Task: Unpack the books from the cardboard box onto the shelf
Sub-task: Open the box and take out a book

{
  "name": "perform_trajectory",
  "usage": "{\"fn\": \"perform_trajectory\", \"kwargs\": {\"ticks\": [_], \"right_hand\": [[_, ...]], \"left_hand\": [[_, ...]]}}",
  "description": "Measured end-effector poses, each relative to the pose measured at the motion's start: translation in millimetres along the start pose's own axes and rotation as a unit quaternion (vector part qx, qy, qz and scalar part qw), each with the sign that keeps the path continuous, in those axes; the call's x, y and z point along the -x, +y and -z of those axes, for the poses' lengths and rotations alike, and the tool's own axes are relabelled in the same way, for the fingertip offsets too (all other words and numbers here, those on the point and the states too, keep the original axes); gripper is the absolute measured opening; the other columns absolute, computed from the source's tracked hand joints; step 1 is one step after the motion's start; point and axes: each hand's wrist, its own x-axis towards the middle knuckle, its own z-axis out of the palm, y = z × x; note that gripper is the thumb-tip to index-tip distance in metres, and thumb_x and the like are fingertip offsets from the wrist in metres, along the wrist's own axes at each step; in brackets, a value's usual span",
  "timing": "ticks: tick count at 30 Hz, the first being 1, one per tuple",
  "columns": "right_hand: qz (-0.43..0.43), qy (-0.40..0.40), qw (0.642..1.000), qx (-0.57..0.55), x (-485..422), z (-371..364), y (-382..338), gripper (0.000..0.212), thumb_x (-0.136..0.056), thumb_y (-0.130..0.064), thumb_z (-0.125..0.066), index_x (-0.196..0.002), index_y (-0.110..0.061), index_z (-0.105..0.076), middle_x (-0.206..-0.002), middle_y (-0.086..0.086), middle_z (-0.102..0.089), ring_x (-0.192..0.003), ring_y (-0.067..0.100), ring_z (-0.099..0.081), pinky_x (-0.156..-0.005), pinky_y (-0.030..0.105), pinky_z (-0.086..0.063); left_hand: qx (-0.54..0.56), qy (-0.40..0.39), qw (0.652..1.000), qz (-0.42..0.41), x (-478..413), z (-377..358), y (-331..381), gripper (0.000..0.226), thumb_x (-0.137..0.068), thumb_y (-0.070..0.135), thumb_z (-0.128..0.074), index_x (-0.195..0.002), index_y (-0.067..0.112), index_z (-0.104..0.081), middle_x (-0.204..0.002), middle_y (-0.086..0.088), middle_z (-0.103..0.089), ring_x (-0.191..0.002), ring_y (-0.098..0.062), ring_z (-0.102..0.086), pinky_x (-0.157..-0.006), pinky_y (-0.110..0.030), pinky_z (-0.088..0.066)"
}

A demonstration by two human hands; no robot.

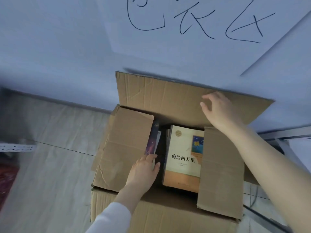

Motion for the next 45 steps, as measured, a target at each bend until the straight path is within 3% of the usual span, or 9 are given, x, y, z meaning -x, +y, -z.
{"fn": "perform_trajectory", "kwargs": {"ticks": [7,14,19,22,27,33,39,42,45], "right_hand": [[0.017,-0.028,0.999,0.001,8.6,-15.8,1.5,0.037,-0.096,-0.028,-0.043,-0.128,-0.012,-0.053,-0.133,0.008,-0.05,-0.123,0.025,-0.047,-0.092,0.032,-0.039],[0.008,-0.079,0.997,0.007,33.4,-42.8,-0.7,0.036,-0.095,-0.03,-0.045,-0.125,-0.014,-0.055,-0.132,0.006,-0.052,-0.12,0.026,-0.051,-0.091,0.037,-0.044],[-0.001,-0.122,0.992,-0.04,66.9,-57.8,-26.8,0.035,-0.095,-0.026,-0.046,-0.124,-0.011,-0.056,-0.13,0.007,-0.054,-0.114,0.024,-0.054,-0.092,0.032,-0.041],[0.007,-0.142,0.989,-0.043,87.5,-67.7,-53.9,0.037,-0.095,-0.029,-0.045,-0.127,-0.013,-0.055,-0.135,0.006,-0.052,-0.124,0.021,-0.05,-0.1,0.033,-0.042],[-0.015,-0.168,0.985,-0.043,106.5,-84.8,-89.4,0.037,-0.096,-0.033,-0.042,-0.128,-0.019,-0.053,-0.134,0.002,-0.051,-0.118,0.018,-0.053,-0.089,0.028,-0.046],[-0.078,-0.187,0.977,-0.064,117.5,-126.4,-102.6,0.037,-0.095,-0.03,-0.044,-0.128,-0.016,-0.055,-0.13,0.004,-0.054,-0.118,0.02,-0.053,-0.092,0.03,-0.044],[-0.161,-0.236,0.953,-0.104,115.9,-174.8,-80.0,0.037,-0.095,-0.031,-0.046,-0.126,-0.013,-0.056,-0.128,0.008,-0.057,-0.115,0.022,-0.057,-0.093,0.031,-0.044],[-0.221,-0.235,0.938,-0.131,110.9,-182.3,-61.1,0.042,-0.096,-0.03,-0.042,-0.131,-0.009,-0.051,-0.136,0.01,-0.053,-0.123,0.024,-0.052,-0.101,0.033,-0.04],[-0.293,-0.216,0.923,-0.128,112.5,-177.9,-34.2,0.047,-0.097,-0.031,-0.039,-0.138,-0.007,-0.044,-0.143,0.012,-0.046,-0.131,0.027,-0.044,-0.106,0.034,-0.035]], "left_hand": [[0.033,-0.015,0.999,0.038,-10.0,-19.0,1.0,0.042,-0.098,0.032,-0.042,-0.137,0.019,-0.044,-0.135,-0.005,-0.055,-0.123,-0.022,-0.052,-0.104,-0.036,-0.043],[0.057,-0.007,0.996,0.063,-1.7,-9.3,3.8,0.045,-0.098,0.031,-0.043,-0.14,0.015,-0.041,-0.133,-0.01,-0.056,-0.119,-0.026,-0.056,-0.099,-0.038,-0.046],[0.093,0.077,0.991,0.061,39.0,38.8,7.6,0.042,-0.098,0.034,-0.044,-0.138,0.024,-0.043,-0.132,0.003,-0.057,-0.115,-0.012,-0.056,-0.082,-0.016,-0.038],[0.098,0.14,0.984,0.058,62.8,77.4,-8.7,0.044,-0.096,0.038,-0.045,-0.138,0.027,-0.042,-0.132,0.007,-0.054,-0.116,-0.011,-0.054,-0.09,-0.022,-0.043],[0.11,0.162,0.977,0.084,65.0,116.2,-58.5,0.044,-0.098,0.034,-0.043,-0.14,0.022,-0.041,-0.139,0.002,-0.049,-0.128,-0.014,-0.046,-0.091,-0.02,-0.035],[-0.025,0.12,0.989,0.078,32.3,108.4,-89.5,0.042,-0.098,0.031,-0.042,-0.136,0.016,-0.045,-0.134,-0.005,-0.054,-0.124,-0.022,-0.049,-0.098,-0.032,-0.041],[-0.075,0.088,0.993,0.022,3.7,78.8,-75.8,0.041,-0.098,0.031,-0.041,-0.137,0.019,-0.044,-0.133,-0.001,-0.054,-0.121,-0.02,-0.051,-0.097,-0.032,-0.042],[-0.097,0.081,0.992,-0.026,-8.4,61.2,-62.8,0.038,-0.098,0.031,-0.042,-0.133,0.019,-0.048,-0.127,-0.001,-0.059,-0.115,-0.017,-0.057,-0.096,-0.029,-0.047],[-0.118,0.049,0.99,-0.056,-15.2,49.0,-44.6,0.041,-0.097,0.029,-0.042,-0.137,0.018,-0.045,-0.132,-0.003,-0.056,-0.118,-0.02,-0.056,-0.099,-0.035,-0.048]]}}
